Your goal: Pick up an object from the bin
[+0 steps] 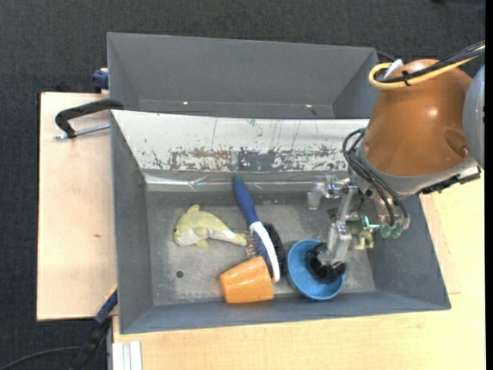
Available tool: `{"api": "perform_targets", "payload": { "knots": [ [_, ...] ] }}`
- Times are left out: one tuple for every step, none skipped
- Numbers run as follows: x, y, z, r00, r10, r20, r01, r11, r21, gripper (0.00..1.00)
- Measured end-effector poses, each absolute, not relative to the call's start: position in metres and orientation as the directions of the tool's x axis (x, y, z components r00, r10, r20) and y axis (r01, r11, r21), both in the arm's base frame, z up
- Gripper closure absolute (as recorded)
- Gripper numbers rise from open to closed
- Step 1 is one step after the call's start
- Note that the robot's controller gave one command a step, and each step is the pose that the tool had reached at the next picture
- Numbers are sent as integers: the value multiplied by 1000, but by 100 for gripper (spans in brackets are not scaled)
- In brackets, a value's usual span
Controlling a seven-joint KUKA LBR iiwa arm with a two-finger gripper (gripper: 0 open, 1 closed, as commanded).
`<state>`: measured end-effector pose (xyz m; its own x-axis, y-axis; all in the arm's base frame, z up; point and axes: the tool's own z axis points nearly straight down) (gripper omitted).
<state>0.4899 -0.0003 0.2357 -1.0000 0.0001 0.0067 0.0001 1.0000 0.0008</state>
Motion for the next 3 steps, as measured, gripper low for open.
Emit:
{"api": "perform_targets", "payload": {
  "knots": [
    [501,-15,87,-977,-213,7,-213,977,2,0],
    [505,-15,92,-977,-212,-7,-212,977,-1,100],
    [495,-27,217,-894,-447,-11,-447,894,-6,100]
  ]
}}
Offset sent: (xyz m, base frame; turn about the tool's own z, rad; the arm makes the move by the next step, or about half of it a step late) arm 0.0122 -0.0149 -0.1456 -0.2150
